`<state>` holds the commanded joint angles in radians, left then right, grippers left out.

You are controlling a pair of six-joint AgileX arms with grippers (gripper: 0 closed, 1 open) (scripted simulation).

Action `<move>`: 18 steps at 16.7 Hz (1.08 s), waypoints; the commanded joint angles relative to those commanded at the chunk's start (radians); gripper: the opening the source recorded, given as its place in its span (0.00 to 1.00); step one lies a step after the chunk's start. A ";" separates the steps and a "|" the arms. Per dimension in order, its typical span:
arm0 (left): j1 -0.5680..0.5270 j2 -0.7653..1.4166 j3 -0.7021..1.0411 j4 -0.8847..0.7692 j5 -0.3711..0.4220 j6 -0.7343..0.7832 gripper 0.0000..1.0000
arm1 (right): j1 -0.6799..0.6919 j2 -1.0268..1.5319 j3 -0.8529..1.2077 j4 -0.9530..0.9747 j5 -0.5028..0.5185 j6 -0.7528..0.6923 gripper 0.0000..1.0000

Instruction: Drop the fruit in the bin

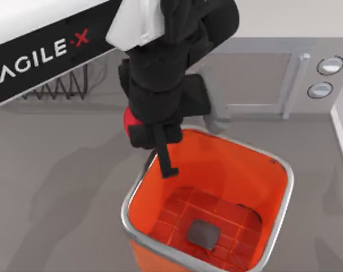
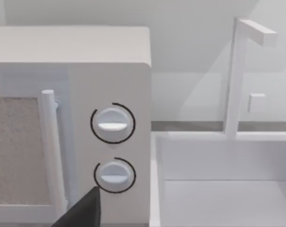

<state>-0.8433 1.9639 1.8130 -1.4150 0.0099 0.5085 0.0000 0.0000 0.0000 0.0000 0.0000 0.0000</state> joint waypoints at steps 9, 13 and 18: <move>-0.153 -0.011 0.022 -0.010 -0.032 0.091 0.00 | 0.000 0.000 0.000 0.000 0.000 0.000 1.00; -0.157 -0.007 -0.039 0.054 -0.020 0.091 0.00 | 0.000 0.000 0.000 0.000 0.000 0.000 1.00; -0.159 0.003 -0.195 0.224 -0.008 0.083 0.00 | 0.000 0.000 0.000 0.000 0.000 0.000 1.00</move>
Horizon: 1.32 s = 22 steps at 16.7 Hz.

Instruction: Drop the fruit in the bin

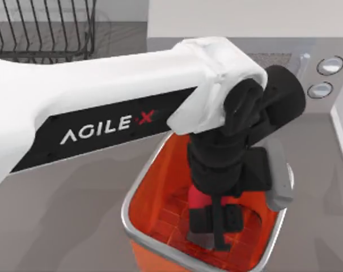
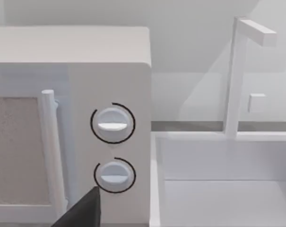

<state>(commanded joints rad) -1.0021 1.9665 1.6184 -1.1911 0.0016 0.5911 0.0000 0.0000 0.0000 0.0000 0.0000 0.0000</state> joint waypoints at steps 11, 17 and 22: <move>-0.001 0.004 -0.045 0.048 0.004 -0.003 0.38 | 0.000 0.000 0.000 0.000 0.000 0.000 1.00; -0.001 0.004 -0.045 0.048 0.004 -0.003 0.83 | 0.000 0.000 0.000 0.000 0.000 0.000 1.00; -0.001 0.004 -0.045 0.048 0.004 -0.003 1.00 | 0.000 0.000 0.000 0.000 0.000 0.000 1.00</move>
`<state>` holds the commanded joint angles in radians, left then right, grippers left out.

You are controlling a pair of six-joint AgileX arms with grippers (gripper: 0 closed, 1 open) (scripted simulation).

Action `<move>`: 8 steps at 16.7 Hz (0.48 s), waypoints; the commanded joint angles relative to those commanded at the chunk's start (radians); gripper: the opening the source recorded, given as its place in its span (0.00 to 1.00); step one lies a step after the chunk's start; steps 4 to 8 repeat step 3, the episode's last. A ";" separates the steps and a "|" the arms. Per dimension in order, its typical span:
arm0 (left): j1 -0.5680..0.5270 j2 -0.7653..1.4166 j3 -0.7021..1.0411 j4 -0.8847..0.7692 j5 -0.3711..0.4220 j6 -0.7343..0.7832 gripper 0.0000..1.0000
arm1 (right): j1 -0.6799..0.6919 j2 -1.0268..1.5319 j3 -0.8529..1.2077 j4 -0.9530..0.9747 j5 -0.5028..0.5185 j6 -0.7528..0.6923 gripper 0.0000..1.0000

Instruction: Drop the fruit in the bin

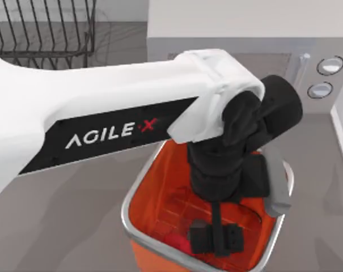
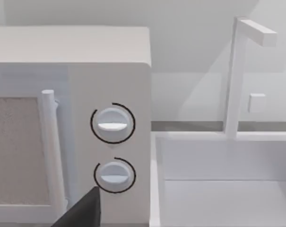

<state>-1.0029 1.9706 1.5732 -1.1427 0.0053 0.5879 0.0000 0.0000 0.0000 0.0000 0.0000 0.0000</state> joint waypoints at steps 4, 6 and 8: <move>0.000 0.000 0.000 0.000 0.000 0.000 1.00 | 0.000 0.000 0.000 0.000 0.000 0.000 1.00; 0.000 0.000 0.000 0.000 0.000 0.000 1.00 | 0.000 0.000 0.000 0.000 0.000 0.000 1.00; 0.000 0.000 0.000 0.000 0.000 0.000 1.00 | 0.000 0.000 0.000 0.000 0.000 0.000 1.00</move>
